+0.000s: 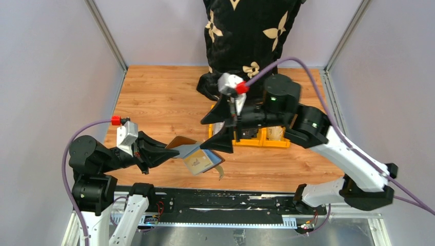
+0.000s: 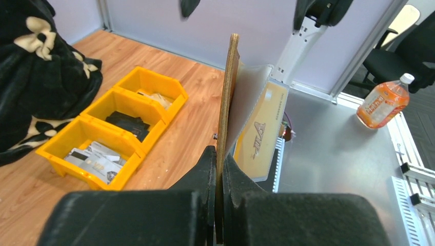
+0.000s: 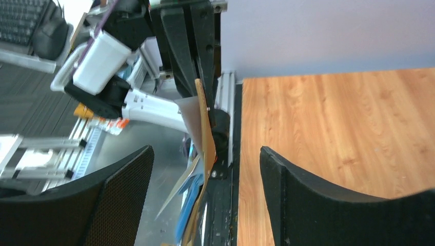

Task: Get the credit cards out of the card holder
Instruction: Remove the credit card from the card holder.

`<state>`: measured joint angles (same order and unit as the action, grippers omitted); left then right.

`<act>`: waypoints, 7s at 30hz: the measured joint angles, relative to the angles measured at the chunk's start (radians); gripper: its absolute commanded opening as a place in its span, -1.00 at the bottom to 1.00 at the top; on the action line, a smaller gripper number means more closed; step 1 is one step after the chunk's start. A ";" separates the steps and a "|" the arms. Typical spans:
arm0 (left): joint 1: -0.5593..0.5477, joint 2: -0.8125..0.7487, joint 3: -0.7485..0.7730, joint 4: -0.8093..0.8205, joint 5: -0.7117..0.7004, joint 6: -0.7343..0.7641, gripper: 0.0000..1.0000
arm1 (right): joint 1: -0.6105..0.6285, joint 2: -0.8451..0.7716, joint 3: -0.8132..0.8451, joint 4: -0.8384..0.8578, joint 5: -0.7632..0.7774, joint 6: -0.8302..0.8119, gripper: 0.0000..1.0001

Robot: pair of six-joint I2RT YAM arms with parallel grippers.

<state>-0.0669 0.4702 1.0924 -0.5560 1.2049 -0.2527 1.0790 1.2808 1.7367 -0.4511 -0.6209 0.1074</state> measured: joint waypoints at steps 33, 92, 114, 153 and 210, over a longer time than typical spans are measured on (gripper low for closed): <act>0.000 -0.042 -0.175 0.259 -0.075 -0.327 -0.50 | 0.082 -0.143 -0.676 0.840 0.144 0.290 -1.00; 0.000 -0.134 -0.333 0.584 -0.116 -0.693 -0.42 | 0.077 -0.206 -0.758 1.015 0.305 0.355 -1.00; 0.000 0.040 -0.053 -0.120 0.014 0.047 -0.96 | -0.031 0.020 -0.326 0.286 0.015 0.135 -0.80; 0.000 0.021 -0.010 -0.201 0.204 0.148 0.38 | 0.008 -0.190 -0.689 0.824 0.089 0.368 -1.00; 0.000 0.105 0.000 -0.124 -0.005 -0.033 -1.00 | 0.001 -0.074 -0.499 0.545 0.033 0.402 -0.03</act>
<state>-0.0669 0.5747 1.0924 -0.6796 1.1999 -0.2859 1.0801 1.2064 1.2373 0.0940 -0.5880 0.5091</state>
